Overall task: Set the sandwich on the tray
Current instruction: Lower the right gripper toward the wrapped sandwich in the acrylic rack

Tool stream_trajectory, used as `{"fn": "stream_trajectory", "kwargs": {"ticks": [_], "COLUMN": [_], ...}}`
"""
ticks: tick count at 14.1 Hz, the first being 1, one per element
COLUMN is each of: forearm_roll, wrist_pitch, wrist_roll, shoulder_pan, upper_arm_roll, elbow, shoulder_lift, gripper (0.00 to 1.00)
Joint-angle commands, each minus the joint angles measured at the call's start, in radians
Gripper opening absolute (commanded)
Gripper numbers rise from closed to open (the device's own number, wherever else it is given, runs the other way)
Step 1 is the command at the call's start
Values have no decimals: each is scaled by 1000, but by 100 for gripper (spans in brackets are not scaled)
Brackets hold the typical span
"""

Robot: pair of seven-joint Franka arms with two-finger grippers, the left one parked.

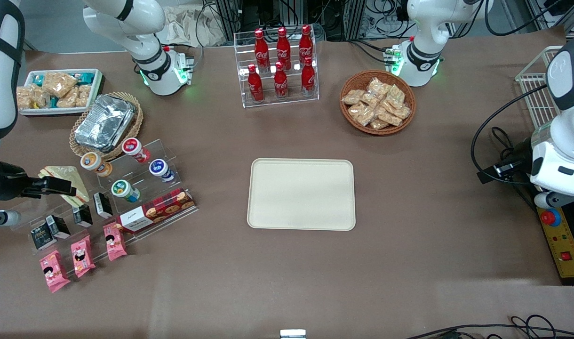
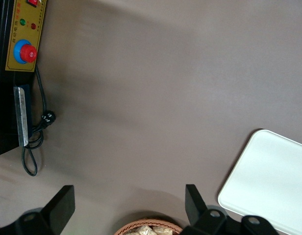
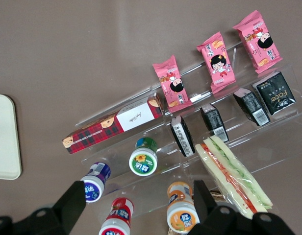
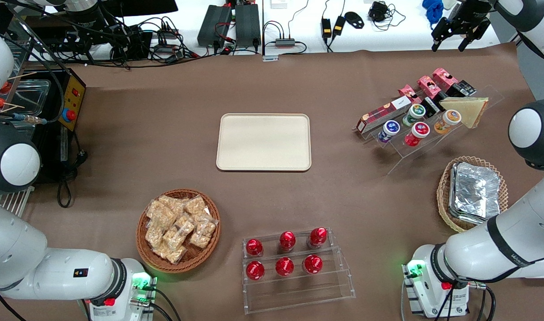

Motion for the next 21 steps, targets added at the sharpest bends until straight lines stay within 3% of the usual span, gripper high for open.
{"fn": "stream_trajectory", "kwargs": {"ticks": [1,13,21], "forearm_roll": [-13,-13,-41], "wrist_pitch": [-13,-17,-48], "wrist_roll": [-6,-4,-185], "shoulder_pan": [-2,-7,-36], "upper_arm_roll": [3,-10,-83], "elbow": [7,7,1], "shoulder_lift": [-2,-12,-21], "gripper": [98,98,98]}}
